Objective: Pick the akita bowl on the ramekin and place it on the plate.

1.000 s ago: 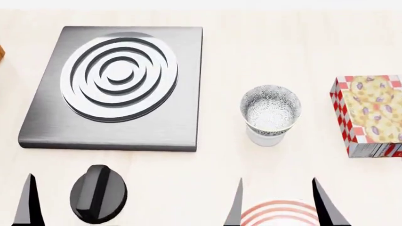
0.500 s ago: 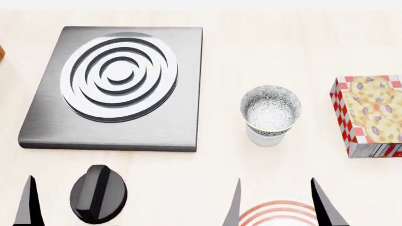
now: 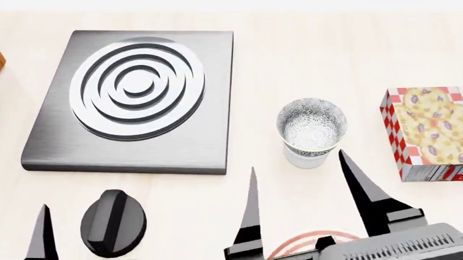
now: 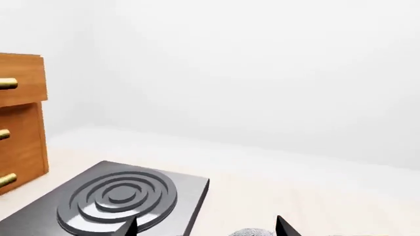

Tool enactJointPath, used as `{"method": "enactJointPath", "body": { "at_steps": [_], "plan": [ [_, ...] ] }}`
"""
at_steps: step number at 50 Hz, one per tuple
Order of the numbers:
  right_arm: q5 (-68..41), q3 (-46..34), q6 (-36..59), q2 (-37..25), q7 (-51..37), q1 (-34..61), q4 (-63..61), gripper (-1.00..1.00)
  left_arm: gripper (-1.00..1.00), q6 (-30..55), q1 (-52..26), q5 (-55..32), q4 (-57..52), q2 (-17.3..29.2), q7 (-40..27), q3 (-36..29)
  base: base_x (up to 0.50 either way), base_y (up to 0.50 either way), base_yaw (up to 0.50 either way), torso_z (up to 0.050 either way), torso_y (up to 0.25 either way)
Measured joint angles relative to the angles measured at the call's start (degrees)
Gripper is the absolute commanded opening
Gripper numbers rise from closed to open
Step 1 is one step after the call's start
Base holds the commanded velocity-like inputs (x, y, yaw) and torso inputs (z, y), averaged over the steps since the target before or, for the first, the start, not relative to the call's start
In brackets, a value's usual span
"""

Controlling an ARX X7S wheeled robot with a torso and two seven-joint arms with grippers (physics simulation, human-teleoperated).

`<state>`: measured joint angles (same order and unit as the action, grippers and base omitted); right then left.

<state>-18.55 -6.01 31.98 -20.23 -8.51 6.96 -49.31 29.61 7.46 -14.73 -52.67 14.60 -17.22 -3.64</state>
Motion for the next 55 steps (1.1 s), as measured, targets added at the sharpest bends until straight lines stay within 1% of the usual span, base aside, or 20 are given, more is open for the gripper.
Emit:
{"method": "enactJointPath", "body": {
  "at_steps": [11,17,22,28,36,46,55],
  "plan": [
    [-4.97,-2.97,14.06,-6.44,6.89,19.08,5.23,1.0,1.0,0.64,-0.42,-0.56,0.58,0.31,-0.39,-0.16,0.0,0.0,0.0,0.0,0.0],
    [-5.32,-7.64,19.8,-9.57,12.03,31.47,12.15,1.0,1.0,1.11,-0.61,-0.93,0.41,0.47,-0.62,-0.31,0.0,0.0,0.0,0.0,0.0],
    [-4.32,-12.6,22.33,-11.16,16.32,40.48,19.11,1.0,1.0,1.28,-0.74,-1.39,0.39,0.58,-0.74,-0.21,0.0,0.0,0.0,0.0,0.0],
    [-2.67,-18.68,22.91,-11.81,21.96,49.41,29.17,1.0,1.0,1.35,-0.83,-1.85,0.57,0.67,-0.86,-0.2,0.0,0.0,0.0,0.0,0.0],
    [-0.53,-26.35,21.93,-11.8,29.53,58.03,40.93,1.0,1.0,1.35,-0.97,-2.31,1.14,0.69,-1.04,-0.38,0.0,0.0,0.0,0.0,0.0],
    [2.7,-34.61,19.37,-10.26,37.25,66.15,54.06,1.0,1.0,1.11,-0.98,-2.72,1.9,0.8,-1.3,-0.4,0.0,0.0,0.0,0.0,0.0],
    [5.84,-41.13,15.86,-7.86,42.83,71.49,64.73,1.0,1.0,0.83,-0.98,-2.96,2.32,0.97,-1.6,-0.35,0.0,0.0,0.0,0.0,0.0]
  ]
}}
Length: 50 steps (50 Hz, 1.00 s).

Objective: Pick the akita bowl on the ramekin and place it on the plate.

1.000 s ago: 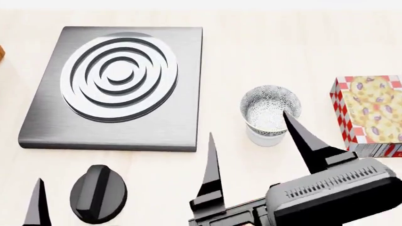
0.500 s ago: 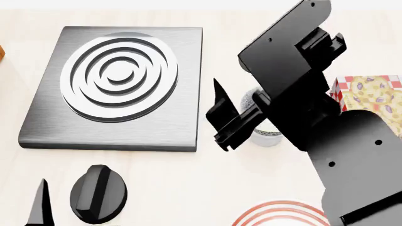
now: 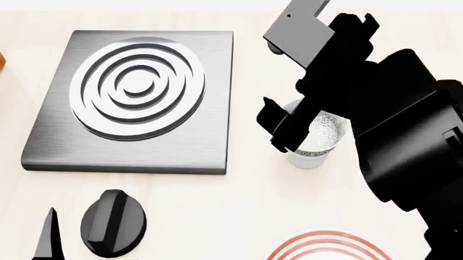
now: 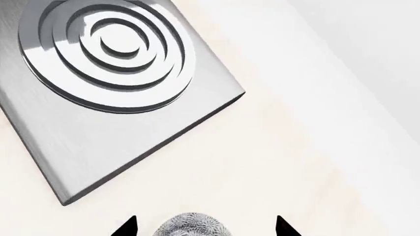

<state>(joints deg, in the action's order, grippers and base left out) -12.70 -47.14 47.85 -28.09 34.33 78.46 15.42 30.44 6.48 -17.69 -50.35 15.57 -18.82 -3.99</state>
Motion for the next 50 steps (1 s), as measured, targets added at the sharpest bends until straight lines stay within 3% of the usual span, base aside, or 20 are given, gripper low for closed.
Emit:
{"method": "enactJointPath", "body": {
  "at_steps": [20,50],
  "plan": [
    [2.57,-7.5,-4.91,3.83,6.7,2.64,11.17,1.0,1.0,-0.75,0.26,-0.94,0.24,0.46,-0.76,0.23,0.0,0.0,0.0,0.0,0.0],
    [3.28,-9.93,-7.38,6.59,6.53,-0.44,19.83,1.0,1.0,-1.52,0.4,-1.48,0.84,1.53,-2.04,-0.31,0.0,0.0,0.0,0.0,0.0]
  ]
}}
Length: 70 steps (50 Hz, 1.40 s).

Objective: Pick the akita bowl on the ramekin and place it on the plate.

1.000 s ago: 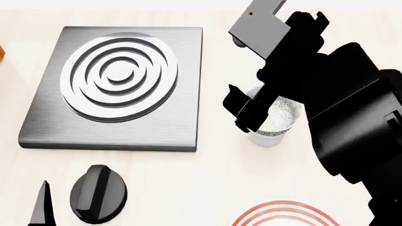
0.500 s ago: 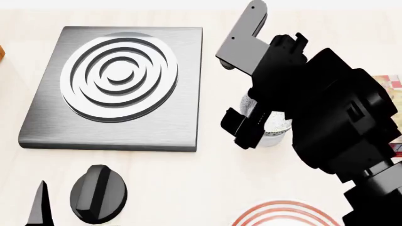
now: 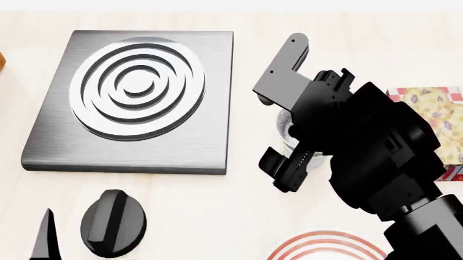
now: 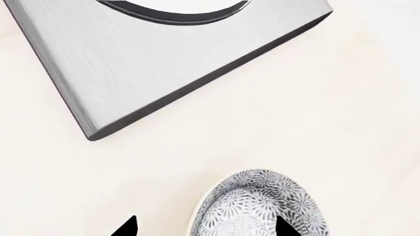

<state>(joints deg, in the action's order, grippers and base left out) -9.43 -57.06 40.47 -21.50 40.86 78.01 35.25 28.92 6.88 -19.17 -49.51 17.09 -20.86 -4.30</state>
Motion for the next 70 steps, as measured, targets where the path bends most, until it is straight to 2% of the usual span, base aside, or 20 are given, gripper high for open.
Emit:
{"method": "enactJointPath", "body": {
  "at_steps": [51,52,70],
  "plan": [
    [0.61,-0.53,-3.21,1.53,-2.24,-2.41,6.16,1.0,1.0,-0.55,-0.32,-1.56,0.76,1.46,-1.84,-0.52,0.0,0.0,0.0,0.0,0.0],
    [0.62,-0.52,-3.28,1.56,-2.27,-2.43,6.26,-1.0,1.0,-0.57,-0.32,-1.59,0.77,1.48,-1.87,-0.53,0.0,0.0,0.0,0.0,0.0],
    [0.57,-0.37,-3.11,0.99,-2.92,-3.16,4.88,-1.0,1.0,-0.76,-0.46,-1.95,1.07,1.89,-2.4,-0.94,0.0,0.0,0.0,0.0,0.0]
  ]
}}
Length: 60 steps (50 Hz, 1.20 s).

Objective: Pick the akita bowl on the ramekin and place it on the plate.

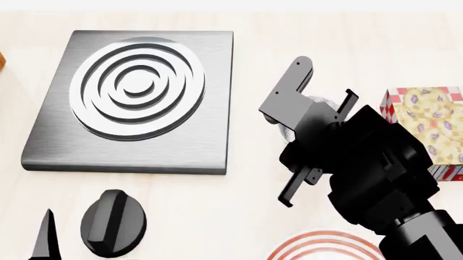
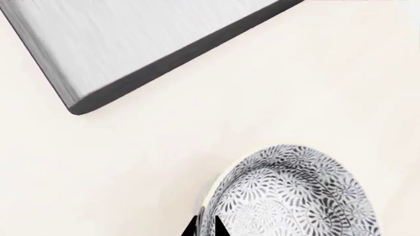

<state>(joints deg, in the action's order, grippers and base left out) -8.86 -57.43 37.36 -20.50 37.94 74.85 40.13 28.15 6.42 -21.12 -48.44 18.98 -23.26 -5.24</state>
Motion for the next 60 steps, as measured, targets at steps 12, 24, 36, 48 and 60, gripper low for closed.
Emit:
{"method": "enactJointPath", "body": {
  "at_steps": [12,24,36,48,60],
  "plan": [
    [-0.32,0.07,1.32,-1.09,-0.07,-0.19,-2.77,-1.0,1.0,-0.11,-0.17,-0.02,0.39,0.21,-0.33,-0.56,0.0,0.0,0.0,0.0,0.0],
    [-0.83,-0.11,5.19,-3.86,0.42,0.15,-8.54,-1.0,1.0,-0.3,-0.23,0.11,0.73,0.4,-0.64,-1.28,0.0,0.0,0.0,0.0,0.0],
    [-0.48,-0.79,8.14,-5.61,1.07,1.57,-12.17,-1.0,1.0,-0.7,-0.14,-0.18,0.84,0.65,-0.77,-1.59,0.0,0.0,0.0,0.0,0.0],
    [-0.12,-1.76,11.82,-7.94,2.67,3.87,-17.48,-1.0,1.0,-1.06,-0.13,-0.71,0.85,0.89,-0.91,-1.66,0.0,0.0,0.0,0.0,0.0],
    [-0.11,-2.99,16.43,-11.11,4.8,5.95,-25.75,-1.0,1.0,-1.06,-0.25,-1.02,0.77,1.16,-1.24,-1.91,0.0,0.0,0.0,0.0,0.0]
  ]
}}
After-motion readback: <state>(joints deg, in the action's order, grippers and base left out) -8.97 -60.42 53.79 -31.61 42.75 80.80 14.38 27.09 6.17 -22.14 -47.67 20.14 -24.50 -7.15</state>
